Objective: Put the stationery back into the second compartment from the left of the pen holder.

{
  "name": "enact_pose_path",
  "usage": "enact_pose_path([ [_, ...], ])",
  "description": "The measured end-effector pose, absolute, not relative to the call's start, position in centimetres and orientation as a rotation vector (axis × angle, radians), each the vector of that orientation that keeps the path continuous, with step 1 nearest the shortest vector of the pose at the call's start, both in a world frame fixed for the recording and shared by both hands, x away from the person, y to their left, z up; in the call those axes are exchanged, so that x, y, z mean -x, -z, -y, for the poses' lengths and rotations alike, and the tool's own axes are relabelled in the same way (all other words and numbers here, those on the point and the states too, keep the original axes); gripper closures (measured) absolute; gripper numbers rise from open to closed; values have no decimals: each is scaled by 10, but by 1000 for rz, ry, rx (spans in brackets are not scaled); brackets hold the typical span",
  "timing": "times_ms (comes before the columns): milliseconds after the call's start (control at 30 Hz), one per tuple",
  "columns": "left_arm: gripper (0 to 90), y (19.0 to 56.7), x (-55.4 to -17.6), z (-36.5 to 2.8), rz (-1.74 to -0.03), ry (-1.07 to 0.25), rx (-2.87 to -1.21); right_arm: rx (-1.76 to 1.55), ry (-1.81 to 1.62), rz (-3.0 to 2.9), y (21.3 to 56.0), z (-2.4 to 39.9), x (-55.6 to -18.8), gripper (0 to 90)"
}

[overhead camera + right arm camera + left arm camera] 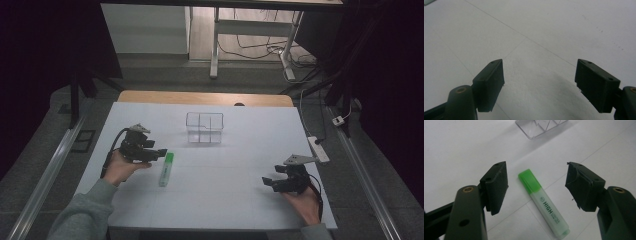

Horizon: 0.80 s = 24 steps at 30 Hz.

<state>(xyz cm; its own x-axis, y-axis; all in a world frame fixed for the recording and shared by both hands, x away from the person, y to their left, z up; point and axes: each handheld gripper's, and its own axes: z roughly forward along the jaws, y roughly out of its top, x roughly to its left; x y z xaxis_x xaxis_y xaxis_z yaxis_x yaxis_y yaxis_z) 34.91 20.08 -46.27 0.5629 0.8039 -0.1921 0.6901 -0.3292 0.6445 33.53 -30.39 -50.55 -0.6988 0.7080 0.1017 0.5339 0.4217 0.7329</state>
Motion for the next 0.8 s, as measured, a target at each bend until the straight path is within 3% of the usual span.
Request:
enact_pose_path([
  [800, 318, 489, -361, -176, -1288, -178, -2163, -1092, -1144, -2455, 506, 303, -334, 223],
])
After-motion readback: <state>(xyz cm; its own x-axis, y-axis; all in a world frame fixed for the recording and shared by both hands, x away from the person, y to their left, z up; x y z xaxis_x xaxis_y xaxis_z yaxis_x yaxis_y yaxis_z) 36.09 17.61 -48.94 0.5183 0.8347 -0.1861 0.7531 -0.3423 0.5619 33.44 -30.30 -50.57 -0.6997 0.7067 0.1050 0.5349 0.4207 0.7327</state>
